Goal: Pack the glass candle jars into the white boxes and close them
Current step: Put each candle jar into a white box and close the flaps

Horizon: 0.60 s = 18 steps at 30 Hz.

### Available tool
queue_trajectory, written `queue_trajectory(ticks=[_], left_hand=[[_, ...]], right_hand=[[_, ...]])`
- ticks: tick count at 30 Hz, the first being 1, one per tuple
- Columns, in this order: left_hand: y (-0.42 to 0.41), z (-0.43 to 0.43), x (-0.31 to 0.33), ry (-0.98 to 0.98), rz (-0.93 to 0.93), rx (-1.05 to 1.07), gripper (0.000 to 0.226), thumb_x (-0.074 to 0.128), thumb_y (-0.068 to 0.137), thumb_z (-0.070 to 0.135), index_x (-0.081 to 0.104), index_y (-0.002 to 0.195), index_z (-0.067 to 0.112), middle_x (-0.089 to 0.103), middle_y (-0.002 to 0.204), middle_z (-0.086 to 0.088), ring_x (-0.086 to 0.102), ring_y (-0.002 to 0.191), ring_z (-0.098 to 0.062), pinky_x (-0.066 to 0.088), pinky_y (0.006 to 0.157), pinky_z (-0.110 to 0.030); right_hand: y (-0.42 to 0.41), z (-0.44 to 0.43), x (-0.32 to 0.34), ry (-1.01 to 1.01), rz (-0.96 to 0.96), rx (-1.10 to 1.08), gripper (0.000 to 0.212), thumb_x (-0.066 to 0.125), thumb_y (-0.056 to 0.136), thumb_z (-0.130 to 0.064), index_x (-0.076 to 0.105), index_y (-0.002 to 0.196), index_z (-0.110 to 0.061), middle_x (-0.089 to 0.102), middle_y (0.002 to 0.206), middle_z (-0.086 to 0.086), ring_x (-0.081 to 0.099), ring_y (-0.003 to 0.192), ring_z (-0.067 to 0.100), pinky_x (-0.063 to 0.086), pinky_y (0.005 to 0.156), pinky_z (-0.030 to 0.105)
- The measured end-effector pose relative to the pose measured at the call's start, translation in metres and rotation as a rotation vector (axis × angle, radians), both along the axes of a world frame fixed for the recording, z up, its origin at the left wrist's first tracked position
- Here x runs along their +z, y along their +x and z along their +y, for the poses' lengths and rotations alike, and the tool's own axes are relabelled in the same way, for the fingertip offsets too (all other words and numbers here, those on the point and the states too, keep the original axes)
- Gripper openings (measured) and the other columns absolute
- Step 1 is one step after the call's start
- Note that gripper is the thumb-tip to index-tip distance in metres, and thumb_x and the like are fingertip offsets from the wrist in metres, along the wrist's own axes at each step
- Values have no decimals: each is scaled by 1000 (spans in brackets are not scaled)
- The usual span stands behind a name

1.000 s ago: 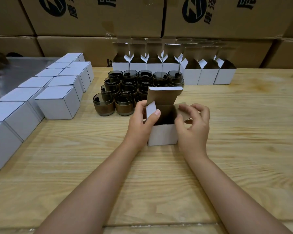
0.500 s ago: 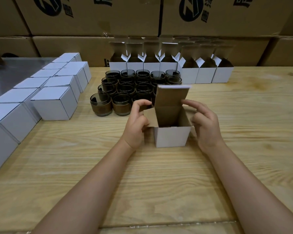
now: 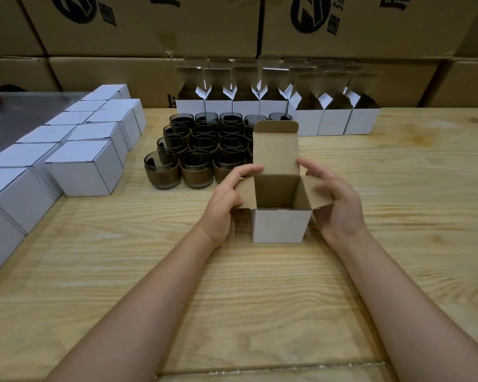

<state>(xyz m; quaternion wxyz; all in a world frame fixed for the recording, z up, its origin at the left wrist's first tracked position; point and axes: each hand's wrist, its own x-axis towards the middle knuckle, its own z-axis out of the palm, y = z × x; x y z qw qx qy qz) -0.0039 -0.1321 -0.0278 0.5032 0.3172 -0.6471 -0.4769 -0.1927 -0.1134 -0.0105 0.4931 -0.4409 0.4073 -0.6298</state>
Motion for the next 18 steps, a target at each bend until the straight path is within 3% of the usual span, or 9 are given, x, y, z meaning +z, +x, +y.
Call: queue_trajectory(ticks=[2, 4, 7, 10, 12, 14, 16, 18], left_hand=[[0, -1, 0, -23, -16, 3, 63, 34, 60, 7, 57, 117, 22, 60, 111, 19, 53, 109, -1, 42, 85, -16], [0, -2, 0, -46, -28, 4, 63, 34, 60, 7, 57, 117, 21, 60, 110, 22, 53, 108, -1, 42, 85, -15], [1, -1, 0, -59, -37, 9, 63, 34, 60, 7, 57, 117, 22, 61, 109, 22, 53, 105, 0, 43, 84, -15], [1, 1, 1, -50, -29, 21, 63, 34, 61, 7, 57, 117, 21, 60, 111, 12, 54, 103, -3, 45, 82, -17], [1, 1, 2, -52, -30, 29, 63, 34, 61, 6, 56, 118, 19, 59, 113, 9, 54, 103, -2, 45, 82, -18], [0, 3, 3, -80, -33, 30, 63, 34, 61, 6, 57, 119, 15, 59, 116, 6, 54, 106, -1, 44, 84, -16], [0, 4, 3, -107, -33, 36, 61, 33, 63, 6, 58, 118, 13, 59, 116, 3, 54, 107, -2, 44, 86, -16], [0, 6, 4, -121, -29, 46, 57, 33, 65, 5, 60, 115, 16, 61, 115, 2, 56, 107, -2, 45, 86, -18]], right_hand=[[-2, -6, -2, 44, -183, -102, 29, 47, 87, -17, 73, 100, -19, 67, 77, -5, 61, 72, 11, 50, 62, 22], [-4, -15, -7, 86, -248, -197, 28, 43, 97, -12, 70, 100, -19, 63, 76, 0, 58, 72, 13, 49, 61, 24], [1, -29, -6, 76, 54, -138, 28, 53, 90, -11, 69, 103, -31, 62, 94, 5, 58, 78, 17, 51, 65, 29], [4, -40, 1, 48, 226, -5, 20, 57, 88, -29, 67, 103, -37, 59, 121, 5, 61, 93, 12, 52, 67, 20], [1, -45, 1, -63, 578, 6, 25, 54, 75, -46, 57, 99, -51, 57, 115, -10, 54, 104, 8, 47, 83, 19], [0, -50, -1, -72, 679, 24, 30, 51, 61, -58, 55, 91, -55, 54, 111, -15, 53, 109, 10, 43, 92, 27], [-2, -54, -5, -82, 651, 67, 34, 56, 60, -61, 62, 90, -48, 62, 107, -16, 60, 101, 7, 48, 86, 27], [-6, -60, -11, -146, 713, 105, 36, 59, 66, -54, 58, 98, -39, 69, 95, -21, 65, 87, -2, 50, 71, 15]])
